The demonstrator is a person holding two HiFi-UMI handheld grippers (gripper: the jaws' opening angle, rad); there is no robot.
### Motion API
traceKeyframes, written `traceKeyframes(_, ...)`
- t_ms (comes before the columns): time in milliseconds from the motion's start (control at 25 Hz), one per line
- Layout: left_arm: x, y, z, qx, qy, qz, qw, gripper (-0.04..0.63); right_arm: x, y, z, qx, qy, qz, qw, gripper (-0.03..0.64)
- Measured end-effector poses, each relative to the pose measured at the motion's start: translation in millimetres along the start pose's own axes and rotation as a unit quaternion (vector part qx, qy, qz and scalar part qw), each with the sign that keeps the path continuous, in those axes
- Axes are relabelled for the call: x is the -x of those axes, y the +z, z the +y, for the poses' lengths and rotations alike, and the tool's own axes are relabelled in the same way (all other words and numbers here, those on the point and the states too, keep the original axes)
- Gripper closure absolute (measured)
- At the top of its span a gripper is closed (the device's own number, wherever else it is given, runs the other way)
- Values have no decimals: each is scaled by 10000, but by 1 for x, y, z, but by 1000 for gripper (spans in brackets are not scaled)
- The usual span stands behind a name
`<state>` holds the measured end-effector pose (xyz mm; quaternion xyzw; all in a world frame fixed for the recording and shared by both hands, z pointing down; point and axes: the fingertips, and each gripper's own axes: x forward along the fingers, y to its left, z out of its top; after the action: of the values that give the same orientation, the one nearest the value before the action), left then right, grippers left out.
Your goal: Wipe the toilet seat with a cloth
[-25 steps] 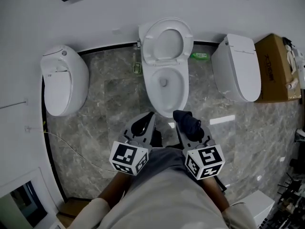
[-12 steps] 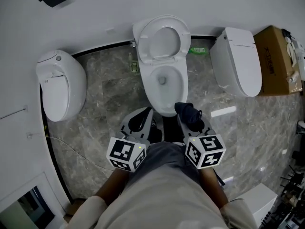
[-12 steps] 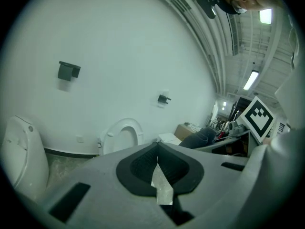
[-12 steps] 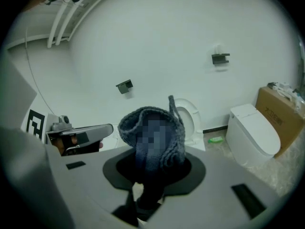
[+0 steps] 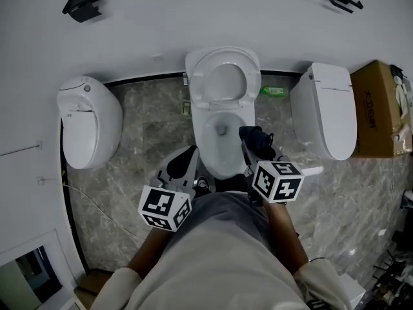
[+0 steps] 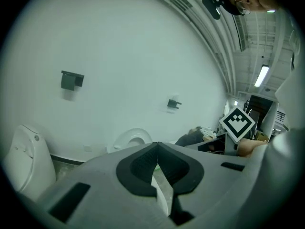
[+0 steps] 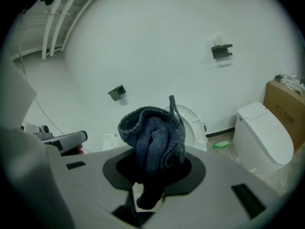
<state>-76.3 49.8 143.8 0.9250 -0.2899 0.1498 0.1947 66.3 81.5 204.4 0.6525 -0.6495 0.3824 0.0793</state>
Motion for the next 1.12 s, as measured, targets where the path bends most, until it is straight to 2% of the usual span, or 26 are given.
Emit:
traceKeyframes(200, -29, 8, 2, 44, 236, 35, 9997, 586, -26, 17, -25, -29, 112, 162, 9998, 523)
traceKeyframes(400, -58, 17, 1, 280, 477, -175, 9983, 586, -55, 25, -48, -219, 452, 451, 9977, 523)
traceKeyframes(520, -76, 15, -5, 264, 613, -93, 9977, 586, -75, 28, -68, -280, 501, 582, 9967, 523)
traceKeyframes(760, -92, 7, -17, 336, 554, -57, 9979, 586, -125, 28, -92, -352, 983, 906, 9904, 520)
traceKeyframes(960, -88, -8, -11, 382, 519, 164, 9978, 586, -171, 27, -122, 153, 718, 1069, 9916, 515)
traceKeyframes(1040, -88, -8, -8, 376, 541, 172, 9977, 586, -189, 33, -139, 140, 538, 1140, 9919, 515)
traceKeyframes(1120, -87, -8, -5, 354, 566, 198, 9976, 586, -205, 37, -155, -80, 385, 1226, 9917, 515)
